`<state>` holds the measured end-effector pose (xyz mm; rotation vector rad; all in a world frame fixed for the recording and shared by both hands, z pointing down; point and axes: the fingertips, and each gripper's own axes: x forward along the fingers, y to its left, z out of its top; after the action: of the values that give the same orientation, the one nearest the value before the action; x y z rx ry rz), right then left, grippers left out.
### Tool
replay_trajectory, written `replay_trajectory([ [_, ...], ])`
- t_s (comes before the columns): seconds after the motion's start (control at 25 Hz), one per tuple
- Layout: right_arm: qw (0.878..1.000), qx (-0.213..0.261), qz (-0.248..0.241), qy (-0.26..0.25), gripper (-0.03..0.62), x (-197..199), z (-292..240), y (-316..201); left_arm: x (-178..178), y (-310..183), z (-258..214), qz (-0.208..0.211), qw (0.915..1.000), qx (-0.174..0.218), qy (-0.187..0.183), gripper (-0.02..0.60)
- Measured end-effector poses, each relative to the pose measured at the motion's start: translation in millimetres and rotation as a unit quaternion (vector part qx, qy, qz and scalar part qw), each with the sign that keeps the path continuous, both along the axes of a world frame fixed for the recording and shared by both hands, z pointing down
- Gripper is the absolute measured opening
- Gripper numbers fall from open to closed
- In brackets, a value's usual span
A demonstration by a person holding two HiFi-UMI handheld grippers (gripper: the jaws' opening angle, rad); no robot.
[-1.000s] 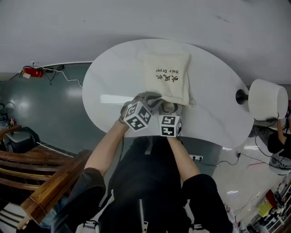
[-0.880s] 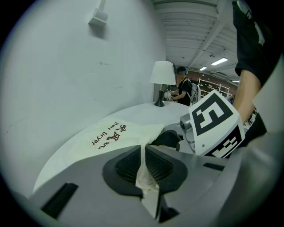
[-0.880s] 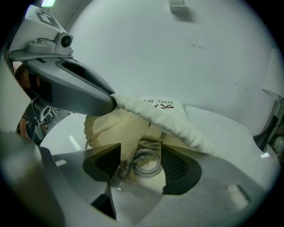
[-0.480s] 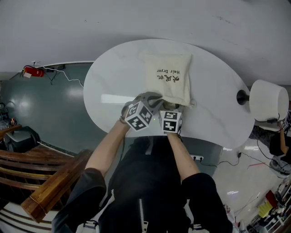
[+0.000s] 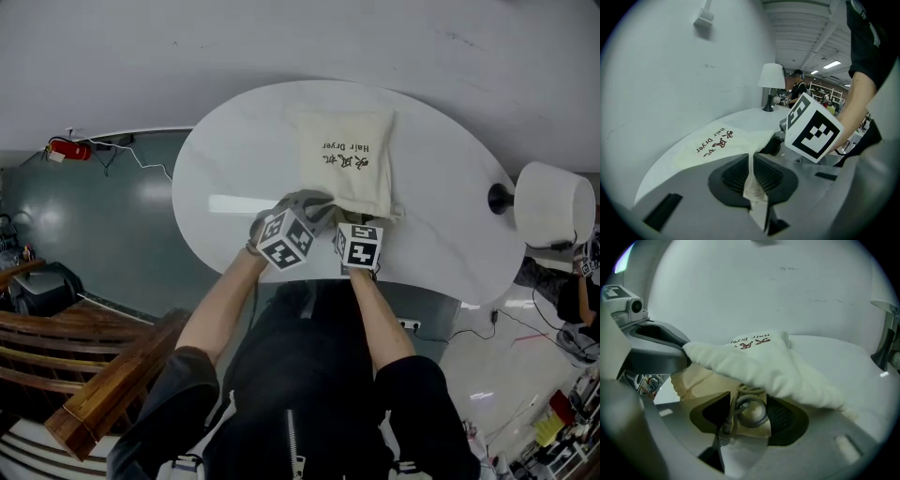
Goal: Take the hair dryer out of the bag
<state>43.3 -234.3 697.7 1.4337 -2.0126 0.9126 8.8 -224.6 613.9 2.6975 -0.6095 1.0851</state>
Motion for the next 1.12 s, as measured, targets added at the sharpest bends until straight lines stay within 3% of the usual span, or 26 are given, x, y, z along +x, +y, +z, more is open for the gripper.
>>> replay_trajectory([
  [1.12, 1.0, -0.015, -0.005, 0.017, 0.21, 21, -1, 43, 7, 10, 19, 0.018, 0.9997, -0.013, -0.014, 0.035],
])
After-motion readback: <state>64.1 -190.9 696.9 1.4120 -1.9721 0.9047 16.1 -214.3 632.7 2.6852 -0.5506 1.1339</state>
